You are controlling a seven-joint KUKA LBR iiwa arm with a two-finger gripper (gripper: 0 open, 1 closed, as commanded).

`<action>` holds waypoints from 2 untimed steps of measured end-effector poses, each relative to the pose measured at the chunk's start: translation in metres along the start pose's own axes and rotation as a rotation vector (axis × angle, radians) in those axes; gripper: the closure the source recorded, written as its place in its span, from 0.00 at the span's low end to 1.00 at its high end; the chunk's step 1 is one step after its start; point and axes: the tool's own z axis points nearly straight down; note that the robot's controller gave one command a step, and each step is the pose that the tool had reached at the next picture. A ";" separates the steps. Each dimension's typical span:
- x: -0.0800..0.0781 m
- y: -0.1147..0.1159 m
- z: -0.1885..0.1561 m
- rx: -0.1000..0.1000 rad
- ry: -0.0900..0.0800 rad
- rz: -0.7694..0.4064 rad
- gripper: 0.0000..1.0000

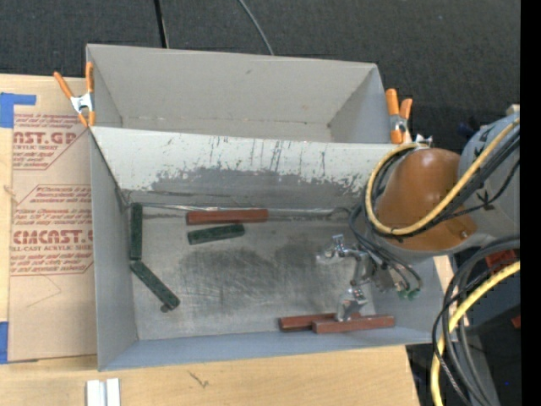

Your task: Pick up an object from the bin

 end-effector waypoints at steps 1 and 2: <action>0.000 0.006 -0.008 -0.001 0.006 -0.088 0.00; 0.001 0.009 -0.020 -0.007 0.019 -0.207 0.00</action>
Offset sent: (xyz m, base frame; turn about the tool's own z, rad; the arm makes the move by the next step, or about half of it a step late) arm -0.0040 0.0077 0.0213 -0.2068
